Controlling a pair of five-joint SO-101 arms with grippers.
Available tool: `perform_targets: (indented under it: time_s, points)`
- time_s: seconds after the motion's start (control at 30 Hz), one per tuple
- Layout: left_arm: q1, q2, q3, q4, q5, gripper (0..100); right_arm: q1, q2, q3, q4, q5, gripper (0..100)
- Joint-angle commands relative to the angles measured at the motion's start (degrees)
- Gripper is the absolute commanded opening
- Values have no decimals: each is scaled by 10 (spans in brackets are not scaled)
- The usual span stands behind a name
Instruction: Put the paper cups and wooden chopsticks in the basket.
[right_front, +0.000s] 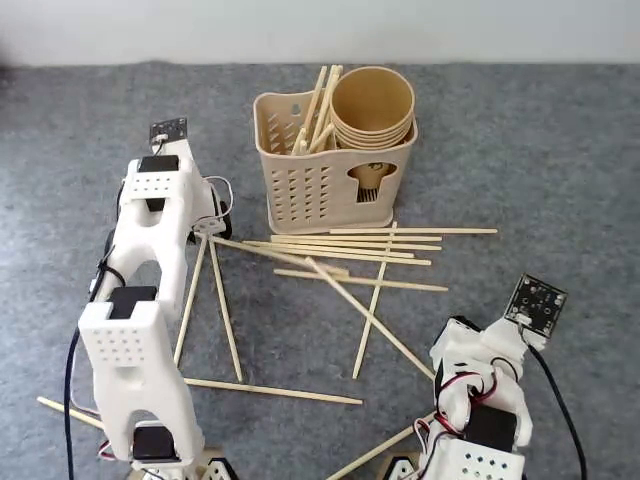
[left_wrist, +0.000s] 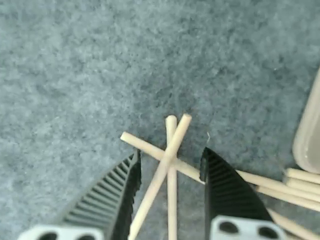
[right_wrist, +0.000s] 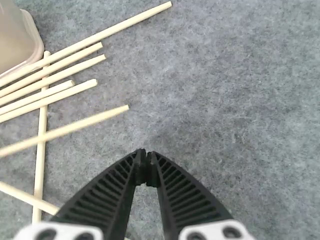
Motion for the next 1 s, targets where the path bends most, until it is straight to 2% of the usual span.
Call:
perform_targets:
  time_s: [0.0,0.13,0.3,0.73,0.97]
  points:
    - [0,-3,-37,25,6,187,4,-8,9,5,-3,9]
    - [3,10,-40,31,18,152,4,-8,9,5,-3,9]
    - [4,14,-41,30,21,10,4,-8,9,5,-3,9]
    - [4,8,-42,33,22,13,4,-8,9,5,-3,9]
    - [9,-73,-57,65,18,12,4,-8,9,5,-3,9]
